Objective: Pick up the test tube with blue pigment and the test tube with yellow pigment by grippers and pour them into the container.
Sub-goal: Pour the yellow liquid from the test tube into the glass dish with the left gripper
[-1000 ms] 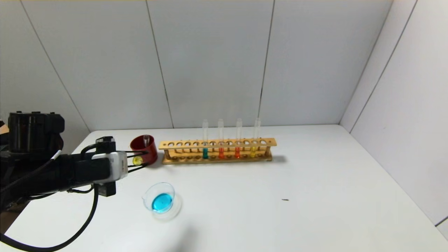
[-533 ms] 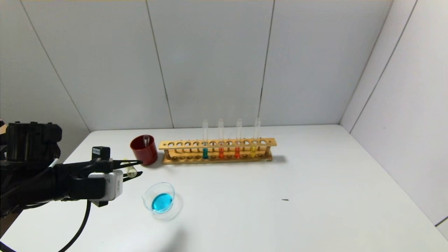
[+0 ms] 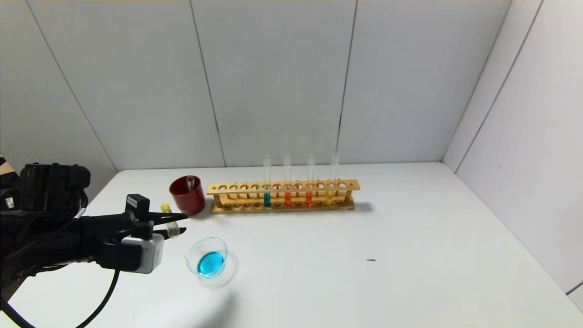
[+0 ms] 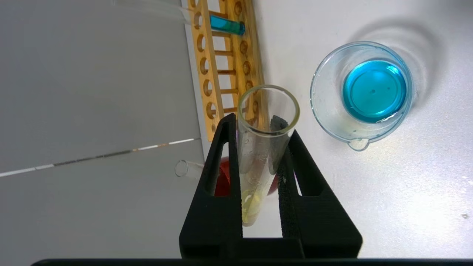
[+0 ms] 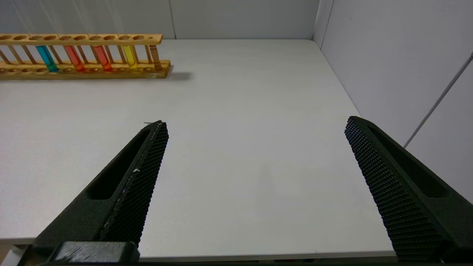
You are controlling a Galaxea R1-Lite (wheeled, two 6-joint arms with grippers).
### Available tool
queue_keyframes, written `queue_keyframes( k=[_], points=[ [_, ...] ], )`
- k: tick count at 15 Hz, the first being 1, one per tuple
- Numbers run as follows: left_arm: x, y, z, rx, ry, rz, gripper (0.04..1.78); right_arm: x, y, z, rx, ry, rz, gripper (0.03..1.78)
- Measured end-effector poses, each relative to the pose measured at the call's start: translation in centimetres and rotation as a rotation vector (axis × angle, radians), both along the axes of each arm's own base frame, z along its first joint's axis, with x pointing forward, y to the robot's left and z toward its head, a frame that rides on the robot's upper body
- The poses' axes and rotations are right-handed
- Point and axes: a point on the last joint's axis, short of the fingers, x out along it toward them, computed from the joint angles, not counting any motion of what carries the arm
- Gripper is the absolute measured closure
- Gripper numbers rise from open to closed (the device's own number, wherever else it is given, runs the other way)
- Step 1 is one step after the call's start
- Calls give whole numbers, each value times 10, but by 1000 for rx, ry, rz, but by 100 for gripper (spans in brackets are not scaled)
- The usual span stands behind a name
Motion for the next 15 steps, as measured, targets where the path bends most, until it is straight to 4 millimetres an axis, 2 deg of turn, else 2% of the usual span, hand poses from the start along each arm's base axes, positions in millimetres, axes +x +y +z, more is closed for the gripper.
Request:
queue_keyframes(
  k=[8,15],
  points=[
    [22,-6,-7,64,-58,-116,150,0,0,0,0,0,0,6],
    [31,3,-19,135,-107,-179,150,0,0,0,0,0,0,6]
  ],
)
